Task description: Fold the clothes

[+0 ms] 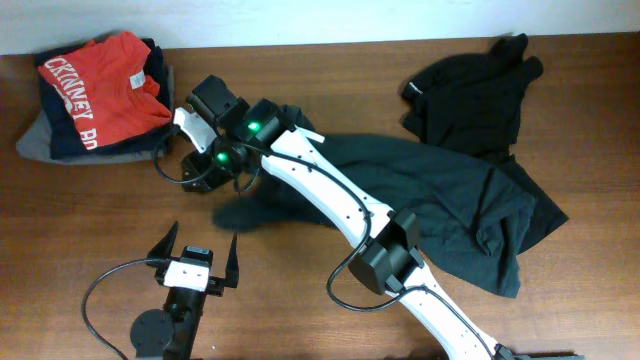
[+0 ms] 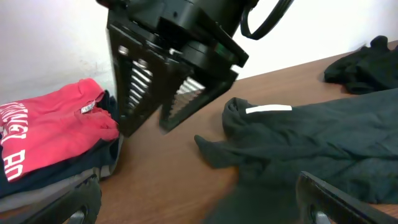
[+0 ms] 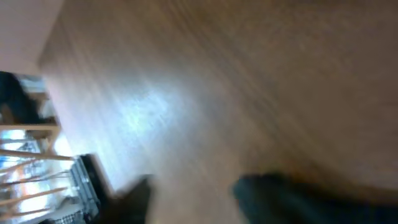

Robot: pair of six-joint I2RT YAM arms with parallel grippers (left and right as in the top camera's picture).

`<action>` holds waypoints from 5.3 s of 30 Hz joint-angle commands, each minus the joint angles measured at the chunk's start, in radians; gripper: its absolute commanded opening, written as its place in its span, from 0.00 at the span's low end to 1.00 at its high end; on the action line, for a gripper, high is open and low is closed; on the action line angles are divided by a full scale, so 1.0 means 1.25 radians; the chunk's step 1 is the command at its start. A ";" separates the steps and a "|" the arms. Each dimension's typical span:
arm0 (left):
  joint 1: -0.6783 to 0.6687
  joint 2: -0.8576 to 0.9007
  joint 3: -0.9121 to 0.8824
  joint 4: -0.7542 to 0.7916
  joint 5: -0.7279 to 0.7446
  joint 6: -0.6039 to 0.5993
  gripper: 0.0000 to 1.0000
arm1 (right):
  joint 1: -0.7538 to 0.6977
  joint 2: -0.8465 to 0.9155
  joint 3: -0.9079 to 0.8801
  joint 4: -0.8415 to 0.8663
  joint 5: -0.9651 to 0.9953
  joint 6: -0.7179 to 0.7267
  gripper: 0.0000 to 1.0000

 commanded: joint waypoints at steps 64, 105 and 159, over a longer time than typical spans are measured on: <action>0.004 -0.008 -0.003 -0.003 -0.003 0.013 0.99 | -0.727 -0.058 -0.497 0.156 0.456 -0.115 0.04; 0.004 -0.007 -0.003 -0.003 -0.003 0.013 0.99 | -1.007 -0.388 -0.233 0.046 0.995 0.111 0.04; 0.004 -0.007 -0.003 -0.003 -0.003 0.013 0.99 | -1.050 -0.379 -0.286 -0.013 0.461 0.071 0.77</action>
